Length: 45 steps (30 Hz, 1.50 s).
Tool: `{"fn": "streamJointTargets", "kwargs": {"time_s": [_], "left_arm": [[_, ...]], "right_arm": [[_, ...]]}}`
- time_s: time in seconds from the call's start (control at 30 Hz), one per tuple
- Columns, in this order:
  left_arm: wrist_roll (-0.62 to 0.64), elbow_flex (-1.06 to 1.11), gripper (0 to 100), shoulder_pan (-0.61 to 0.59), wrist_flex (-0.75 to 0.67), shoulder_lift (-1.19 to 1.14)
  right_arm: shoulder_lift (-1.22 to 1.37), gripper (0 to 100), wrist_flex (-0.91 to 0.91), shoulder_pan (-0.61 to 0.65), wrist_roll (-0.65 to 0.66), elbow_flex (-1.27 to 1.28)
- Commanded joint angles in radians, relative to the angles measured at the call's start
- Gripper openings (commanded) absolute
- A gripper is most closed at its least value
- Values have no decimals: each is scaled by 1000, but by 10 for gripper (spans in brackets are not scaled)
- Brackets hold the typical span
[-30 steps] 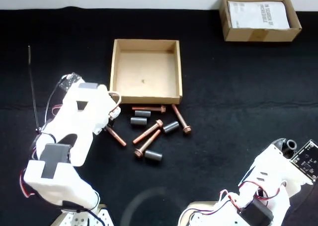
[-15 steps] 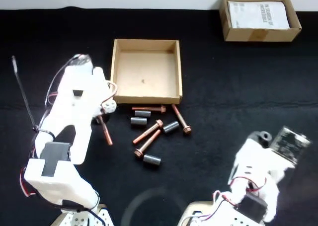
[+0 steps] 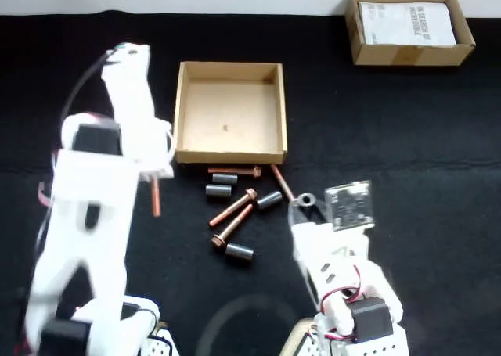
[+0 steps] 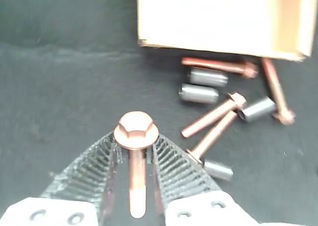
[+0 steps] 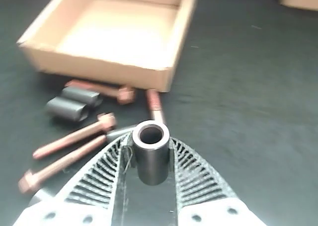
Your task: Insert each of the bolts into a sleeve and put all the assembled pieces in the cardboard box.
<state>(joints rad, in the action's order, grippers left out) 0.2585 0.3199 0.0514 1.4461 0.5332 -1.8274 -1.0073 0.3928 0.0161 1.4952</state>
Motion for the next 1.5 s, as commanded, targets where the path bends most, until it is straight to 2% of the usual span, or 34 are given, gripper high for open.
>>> {"fn": "streamJointTargets", "kwargs": {"time_s": [0.0,0.17,0.3,0.5,0.63,0.7,0.8,0.93,1.07,1.27,1.47], "left_arm": [[-40,150,8,74,-97,346],[-89,438,8,111,-361,705],[-89,608,8,163,-545,832],[-87,636,8,295,-733,750],[-87,628,8,321,-956,610],[-87,591,8,329,-1022,527],[-83,509,8,375,-1025,398],[44,407,8,427,-1025,257],[110,348,8,478,-1025,153],[146,348,8,530,-1025,122],[146,355,8,530,-1025,117]], "right_arm": [[-2,7,21,65,87,-10],[-2,7,74,76,110,-16],[-2,7,145,76,110,-5],[-2,7,248,76,106,45],[-2,7,300,76,104,91],[-2,7,315,76,104,107],[-2,7,344,73,104,131],[-2,7,392,71,104,165],[-2,7,415,70,104,176],[-2,7,417,68,104,176],[-2,7,417,30,104,176]]}}
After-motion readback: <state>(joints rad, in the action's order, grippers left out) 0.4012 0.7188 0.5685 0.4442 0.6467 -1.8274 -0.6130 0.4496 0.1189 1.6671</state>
